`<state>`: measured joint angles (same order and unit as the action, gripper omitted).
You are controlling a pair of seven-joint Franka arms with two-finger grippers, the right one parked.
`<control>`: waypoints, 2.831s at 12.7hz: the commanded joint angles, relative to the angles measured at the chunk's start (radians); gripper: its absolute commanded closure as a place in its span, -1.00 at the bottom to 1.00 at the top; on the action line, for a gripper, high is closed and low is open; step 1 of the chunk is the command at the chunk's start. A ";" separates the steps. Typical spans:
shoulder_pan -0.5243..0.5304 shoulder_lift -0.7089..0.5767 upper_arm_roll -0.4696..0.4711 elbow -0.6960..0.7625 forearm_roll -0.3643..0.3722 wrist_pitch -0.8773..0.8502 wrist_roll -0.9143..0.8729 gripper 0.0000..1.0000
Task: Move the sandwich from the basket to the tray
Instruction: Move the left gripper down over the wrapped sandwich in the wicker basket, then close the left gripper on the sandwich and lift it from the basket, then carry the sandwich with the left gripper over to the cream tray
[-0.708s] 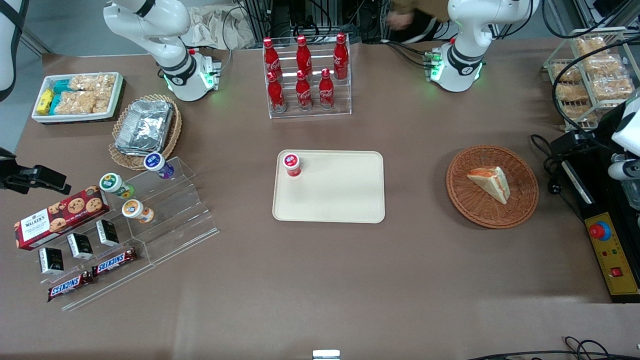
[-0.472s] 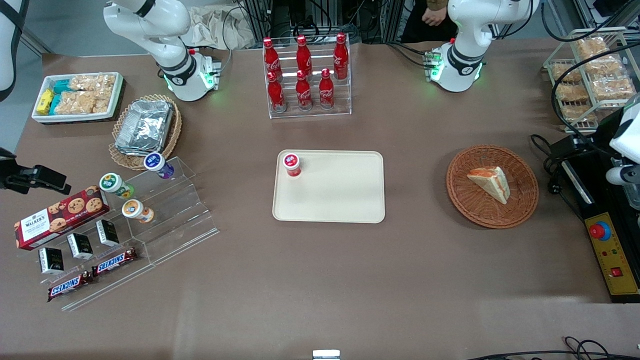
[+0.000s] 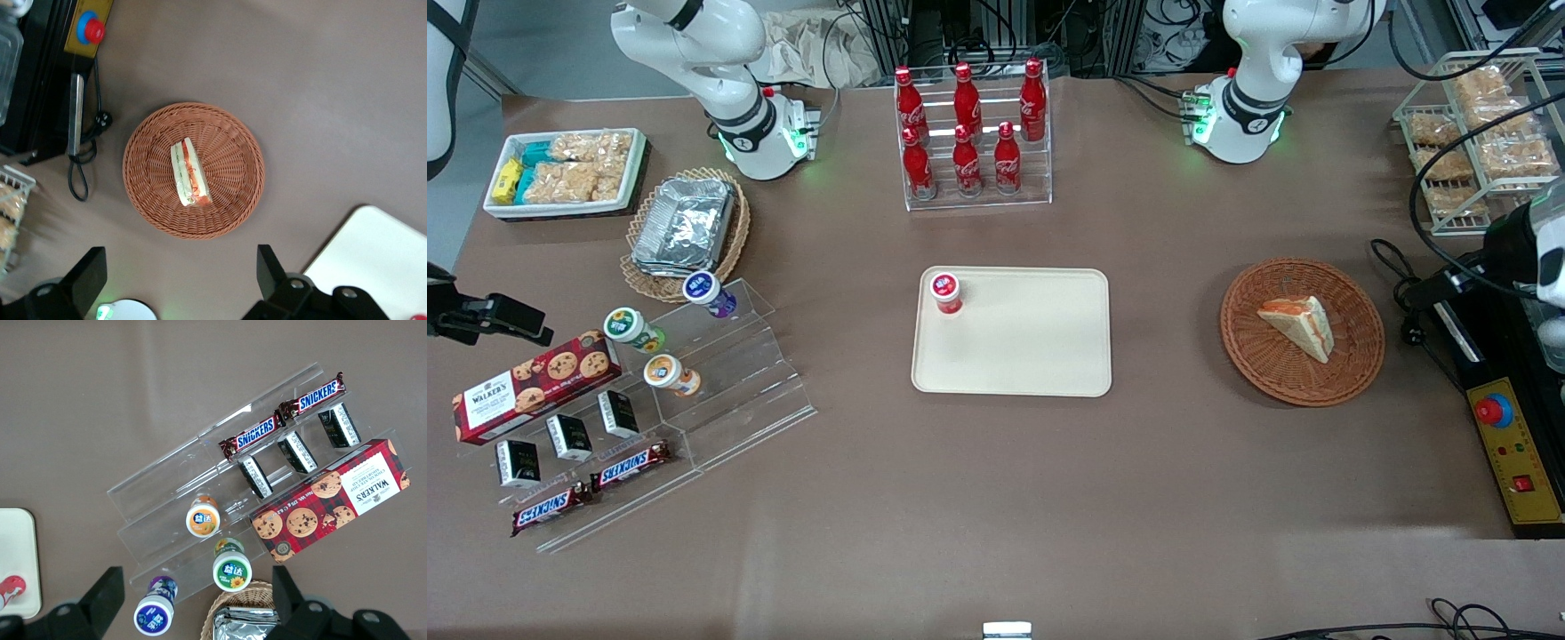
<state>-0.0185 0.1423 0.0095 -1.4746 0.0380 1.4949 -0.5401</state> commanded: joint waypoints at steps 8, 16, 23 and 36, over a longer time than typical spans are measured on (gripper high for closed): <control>0.028 -0.234 0.046 -0.806 -0.066 0.662 -0.267 -1.00; 0.026 -0.185 0.044 -1.075 -0.069 1.073 -0.416 -1.00; 0.017 -0.078 0.043 -1.167 -0.069 1.298 -0.416 -0.94; 0.015 -0.296 -0.052 -0.820 -0.047 0.657 -0.348 1.00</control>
<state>-0.0046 -0.1179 -0.0133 -2.4135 -0.0198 2.3251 -0.9039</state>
